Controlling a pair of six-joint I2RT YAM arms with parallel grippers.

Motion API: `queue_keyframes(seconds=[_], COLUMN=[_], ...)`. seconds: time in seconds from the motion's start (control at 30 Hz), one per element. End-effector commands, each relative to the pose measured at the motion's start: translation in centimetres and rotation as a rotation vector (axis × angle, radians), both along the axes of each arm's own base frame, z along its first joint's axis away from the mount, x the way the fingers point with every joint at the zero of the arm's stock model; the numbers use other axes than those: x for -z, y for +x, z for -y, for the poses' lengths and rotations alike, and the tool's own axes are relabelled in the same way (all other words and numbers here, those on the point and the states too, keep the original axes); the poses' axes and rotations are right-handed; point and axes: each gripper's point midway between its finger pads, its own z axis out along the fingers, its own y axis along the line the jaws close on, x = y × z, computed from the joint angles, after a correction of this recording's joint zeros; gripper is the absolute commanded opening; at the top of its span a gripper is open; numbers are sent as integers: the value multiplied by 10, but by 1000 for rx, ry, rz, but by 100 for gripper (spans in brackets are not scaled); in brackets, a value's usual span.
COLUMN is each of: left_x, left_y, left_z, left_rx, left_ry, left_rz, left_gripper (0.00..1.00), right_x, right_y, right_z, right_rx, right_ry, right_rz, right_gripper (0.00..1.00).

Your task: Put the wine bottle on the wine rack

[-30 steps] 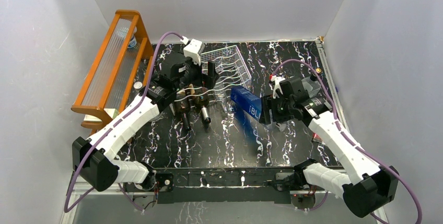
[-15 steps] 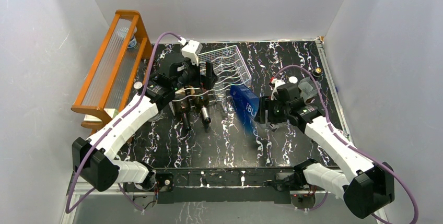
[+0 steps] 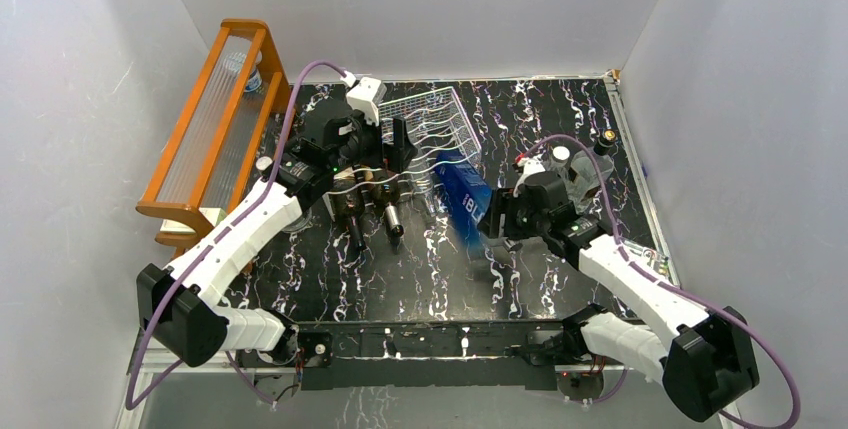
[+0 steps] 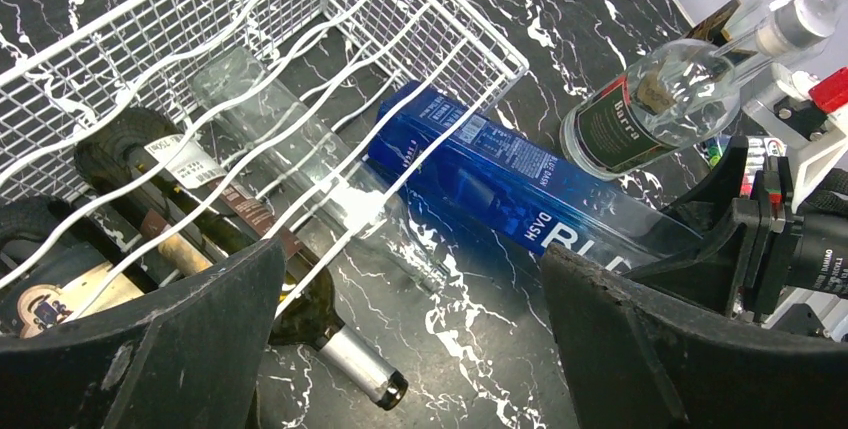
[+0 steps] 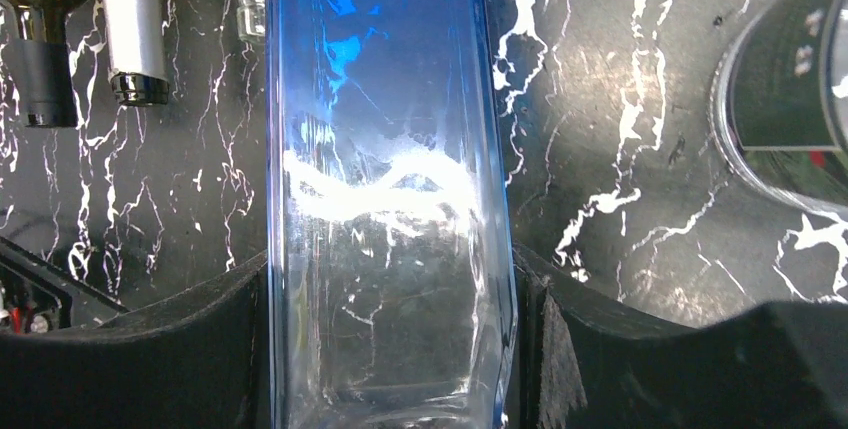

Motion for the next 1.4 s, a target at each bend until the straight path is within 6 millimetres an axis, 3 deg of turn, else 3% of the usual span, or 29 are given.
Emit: queue_keyframes(seconds=[0.0, 0.33, 0.77, 0.93, 1.13, 1.37], left_x=[-19, -21, -24, -23, -19, -18], left_y=[-3, 3, 5, 5, 5, 4], left_z=[-4, -2, -3, -5, -6, -8], left_rx=[-4, -3, -7, -12, -15, -18], left_ry=[-23, -18, -16, -7, 3, 9], left_rz=[12, 9, 10, 14, 9, 9], left_gripper=[98, 98, 98, 98, 98, 98], right_x=[-92, -86, -84, -75, -58, -54], right_y=[54, 89, 124, 147, 159, 162], right_z=[-36, -42, -58, -68, -74, -77], right_rx=[18, 139, 162, 168, 167, 168], right_ry=[221, 249, 223, 161, 105, 100], right_rz=[399, 551, 607, 605, 570, 554], right_gripper=[0, 0, 0, 1, 24, 49])
